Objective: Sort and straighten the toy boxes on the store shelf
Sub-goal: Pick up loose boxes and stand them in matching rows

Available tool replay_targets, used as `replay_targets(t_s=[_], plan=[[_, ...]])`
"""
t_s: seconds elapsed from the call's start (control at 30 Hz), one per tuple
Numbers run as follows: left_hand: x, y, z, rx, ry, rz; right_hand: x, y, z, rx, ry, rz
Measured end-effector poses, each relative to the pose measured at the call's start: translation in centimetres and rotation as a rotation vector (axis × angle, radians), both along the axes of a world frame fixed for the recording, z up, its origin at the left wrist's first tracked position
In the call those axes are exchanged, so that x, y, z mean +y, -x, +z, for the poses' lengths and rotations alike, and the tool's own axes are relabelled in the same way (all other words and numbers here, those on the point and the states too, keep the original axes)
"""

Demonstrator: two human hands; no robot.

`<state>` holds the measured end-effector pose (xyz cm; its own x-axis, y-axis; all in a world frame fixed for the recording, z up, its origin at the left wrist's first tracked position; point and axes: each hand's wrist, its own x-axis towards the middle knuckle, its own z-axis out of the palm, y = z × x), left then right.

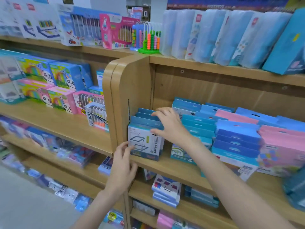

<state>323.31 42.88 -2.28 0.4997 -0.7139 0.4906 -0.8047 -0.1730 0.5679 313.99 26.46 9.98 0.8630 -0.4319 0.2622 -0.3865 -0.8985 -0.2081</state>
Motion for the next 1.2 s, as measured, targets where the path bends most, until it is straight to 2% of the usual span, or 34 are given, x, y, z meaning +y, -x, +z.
replay_targets(t_s=[0.07,0.1,0.23,0.33,0.4,0.53,0.77,0.87,1.0,1.13,1.2], plan=[[-0.1,0.1,-0.9,-0.029,-0.086,-0.048,-0.2,0.3,-0.9,0.239,0.061,-0.049],[-0.3,0.1,-1.3,-0.043,-0.127,-0.066,-0.2,0.5,-1.5,0.285,0.107,-0.061],[-1.0,-0.1,-1.9,-0.015,-0.163,-0.087,-0.1,0.4,-2.7,0.209,0.212,-0.077],[-0.8,-0.4,-1.1,-0.014,-0.095,-0.093,0.0,0.9,-1.9,0.167,0.067,-0.041],[-0.6,-0.8,0.3,-0.066,-0.013,-0.073,-0.6,1.7,-0.1,0.064,-0.082,-0.04],[-1.8,-1.5,4.0,-0.225,0.08,-0.054,-5.3,2.5,3.0,-0.088,-0.115,-0.158],[-5.1,-2.2,5.8,-0.425,-0.121,-0.115,-14.1,0.3,2.5,0.204,0.027,-0.458],[-4.9,-2.9,5.5,-0.435,-0.158,-0.138,-15.1,-0.2,2.6,0.2,0.177,-0.436],[-4.6,-3.2,5.3,-0.513,-0.2,-0.135,-15.4,-0.8,3.8,0.307,0.05,-0.298],[-4.7,-3.5,5.3,-0.629,-0.249,-0.092,-13.7,-2.6,4.8,0.126,0.118,-0.152],[-5.0,-3.7,5.2,-0.637,-0.253,-0.086,-12.1,-4.1,5.2,0.075,0.061,-0.053]])
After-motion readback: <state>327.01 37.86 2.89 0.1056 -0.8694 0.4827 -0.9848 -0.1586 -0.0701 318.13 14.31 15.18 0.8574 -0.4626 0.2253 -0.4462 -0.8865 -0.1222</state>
